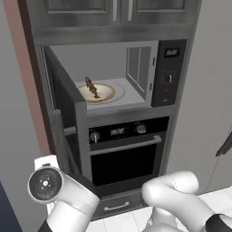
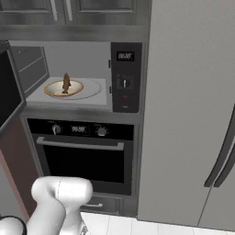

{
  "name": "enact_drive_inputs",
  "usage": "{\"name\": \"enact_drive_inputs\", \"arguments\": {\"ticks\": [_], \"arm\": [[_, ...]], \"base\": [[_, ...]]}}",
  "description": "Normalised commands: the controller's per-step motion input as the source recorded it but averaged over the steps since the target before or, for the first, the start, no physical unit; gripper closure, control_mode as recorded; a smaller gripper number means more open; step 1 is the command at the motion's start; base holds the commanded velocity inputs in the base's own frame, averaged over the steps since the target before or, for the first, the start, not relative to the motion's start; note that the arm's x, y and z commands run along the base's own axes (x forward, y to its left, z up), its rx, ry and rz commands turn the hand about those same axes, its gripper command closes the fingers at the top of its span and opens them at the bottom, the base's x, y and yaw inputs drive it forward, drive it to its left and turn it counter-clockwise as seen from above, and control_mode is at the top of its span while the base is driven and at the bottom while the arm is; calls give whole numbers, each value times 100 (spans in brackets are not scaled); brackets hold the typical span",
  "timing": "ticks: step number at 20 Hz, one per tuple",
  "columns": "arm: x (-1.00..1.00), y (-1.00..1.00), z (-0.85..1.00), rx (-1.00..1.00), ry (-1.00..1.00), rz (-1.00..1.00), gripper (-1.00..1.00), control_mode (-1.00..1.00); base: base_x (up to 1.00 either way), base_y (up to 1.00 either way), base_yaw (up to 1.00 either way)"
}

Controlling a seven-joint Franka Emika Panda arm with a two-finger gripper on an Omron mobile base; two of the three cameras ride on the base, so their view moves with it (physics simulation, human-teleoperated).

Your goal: Remove the kiwi from the bowl and place it on the small plate. Then place the bowl with only the fish in the microwave, close the door, and press the start button to microwave the fish.

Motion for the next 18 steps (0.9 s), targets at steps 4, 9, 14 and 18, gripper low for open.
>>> {"name": "enact_drive_inputs", "arguments": {"ticks": [4, 9, 14, 18], "arm": [[18, -100, 33, 2, 13, -1, -100, -100], [42, -100, 28, 6, 3, 0, -100, -100], [51, -100, 12, 11, 2, 0, -100, -100], [69, -100, 14, 14, 0, 0, -100, -100]], "base": [[0, 0, 0], [0, 0, 0], [0, 0, 0], [0, 0, 0]]}}
